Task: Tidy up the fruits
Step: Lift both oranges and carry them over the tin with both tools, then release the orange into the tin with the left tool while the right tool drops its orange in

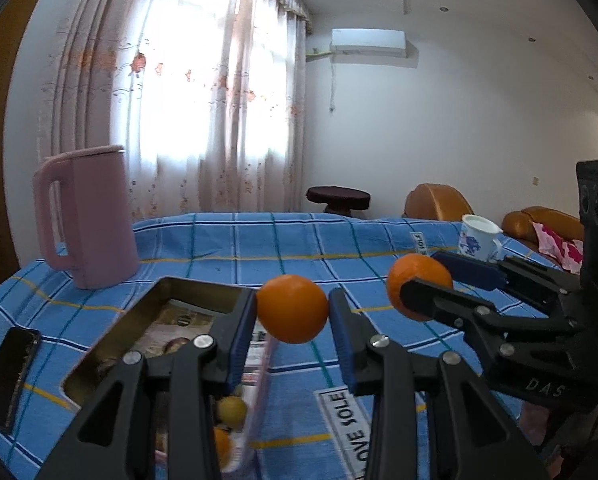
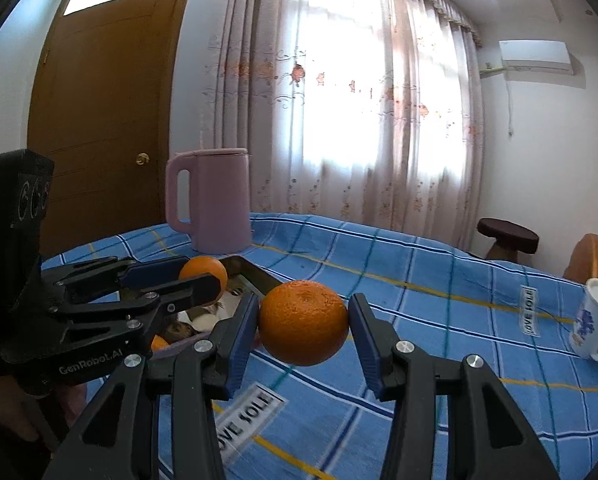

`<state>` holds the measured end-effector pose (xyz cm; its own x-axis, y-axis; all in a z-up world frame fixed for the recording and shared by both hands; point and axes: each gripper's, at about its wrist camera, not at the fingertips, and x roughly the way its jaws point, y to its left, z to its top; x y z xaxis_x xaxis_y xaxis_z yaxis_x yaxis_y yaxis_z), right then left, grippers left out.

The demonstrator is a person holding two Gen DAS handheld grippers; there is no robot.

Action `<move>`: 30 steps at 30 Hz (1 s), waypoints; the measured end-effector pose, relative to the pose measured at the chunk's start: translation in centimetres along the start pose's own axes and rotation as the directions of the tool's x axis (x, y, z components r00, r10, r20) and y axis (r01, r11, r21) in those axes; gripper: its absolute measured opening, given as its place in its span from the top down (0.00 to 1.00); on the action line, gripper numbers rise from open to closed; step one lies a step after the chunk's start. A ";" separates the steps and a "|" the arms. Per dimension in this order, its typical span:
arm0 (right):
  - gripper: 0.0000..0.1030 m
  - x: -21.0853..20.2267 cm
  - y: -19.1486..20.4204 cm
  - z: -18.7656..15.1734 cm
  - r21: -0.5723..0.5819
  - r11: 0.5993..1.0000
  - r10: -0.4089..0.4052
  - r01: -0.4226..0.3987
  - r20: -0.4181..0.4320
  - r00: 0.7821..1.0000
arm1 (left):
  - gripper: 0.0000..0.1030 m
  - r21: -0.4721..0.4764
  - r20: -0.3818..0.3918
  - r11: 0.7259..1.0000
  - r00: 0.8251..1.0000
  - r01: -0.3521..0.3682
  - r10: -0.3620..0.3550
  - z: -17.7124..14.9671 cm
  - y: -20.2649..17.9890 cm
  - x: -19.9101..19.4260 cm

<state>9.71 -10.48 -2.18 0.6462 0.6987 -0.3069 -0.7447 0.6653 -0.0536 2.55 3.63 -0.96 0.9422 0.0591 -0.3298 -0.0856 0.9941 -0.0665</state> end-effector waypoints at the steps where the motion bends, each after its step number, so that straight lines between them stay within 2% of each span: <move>1: 0.53 0.2 0.2 0.2 -0.004 1.000 0.005 -0.005 0.001 1.000 | 0.63 -0.002 0.001 1.000 1.000 -0.006 0.006 0.1 0.4 -0.1; 7: 0.53 2.0 2.0 1.5 -0.028 0.998 0.054 -0.054 0.003 0.999 | 0.63 -0.015 -0.002 0.998 0.998 -0.060 0.060 0.4 2.6 -0.6; 15: 0.53 5.1 4.2 2.4 -0.002 0.991 0.132 -0.132 -0.029 0.991 | 0.63 -0.042 -0.035 0.990 0.990 -0.137 0.135 0.4 5.7 -0.5; 23: 0.53 7.9 6.6 1.6 0.006 0.984 0.180 -0.180 -0.096 0.979 | 0.63 -0.101 -0.073 0.972 0.976 -0.211 0.205 -0.3 9.6 -0.6; 30: 0.53 9.6 8.0 0.5 -0.012 0.979 0.197 -0.202 -0.154 0.968 | 0.62 -0.095 -0.112 0.969 0.970 -0.227 0.216 -1.4 10.1 -0.2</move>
<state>10.06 1.70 -5.14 0.4531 0.7672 -0.4539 -0.8616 0.5075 -0.0023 1.04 13.52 -2.86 0.8590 0.2621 -0.4397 -0.3276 0.9415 -0.0789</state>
